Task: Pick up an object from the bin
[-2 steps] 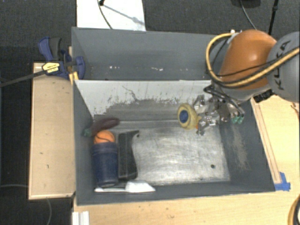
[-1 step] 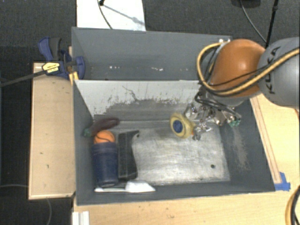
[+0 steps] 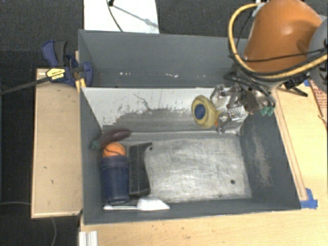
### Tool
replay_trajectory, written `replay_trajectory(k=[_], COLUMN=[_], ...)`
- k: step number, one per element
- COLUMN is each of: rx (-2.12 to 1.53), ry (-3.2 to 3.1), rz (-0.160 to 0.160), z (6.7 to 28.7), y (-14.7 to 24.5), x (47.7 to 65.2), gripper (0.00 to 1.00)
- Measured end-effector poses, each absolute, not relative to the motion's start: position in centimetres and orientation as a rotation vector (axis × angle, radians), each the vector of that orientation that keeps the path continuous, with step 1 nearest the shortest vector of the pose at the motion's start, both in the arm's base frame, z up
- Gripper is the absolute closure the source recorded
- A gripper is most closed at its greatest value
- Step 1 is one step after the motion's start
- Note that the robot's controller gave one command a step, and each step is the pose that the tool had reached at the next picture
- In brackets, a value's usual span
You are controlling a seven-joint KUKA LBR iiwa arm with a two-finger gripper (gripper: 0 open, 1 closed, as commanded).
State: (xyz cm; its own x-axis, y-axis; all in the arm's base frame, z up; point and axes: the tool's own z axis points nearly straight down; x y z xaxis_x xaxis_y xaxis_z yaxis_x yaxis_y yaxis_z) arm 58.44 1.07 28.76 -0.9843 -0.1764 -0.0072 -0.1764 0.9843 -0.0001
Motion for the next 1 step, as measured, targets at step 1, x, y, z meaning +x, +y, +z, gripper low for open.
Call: replay_trajectory(k=[1], rx=[-0.277], ry=[3.125], rz=[0.001], z=[28.64], y=[1.04], x=[58.39], gripper=[1.00])
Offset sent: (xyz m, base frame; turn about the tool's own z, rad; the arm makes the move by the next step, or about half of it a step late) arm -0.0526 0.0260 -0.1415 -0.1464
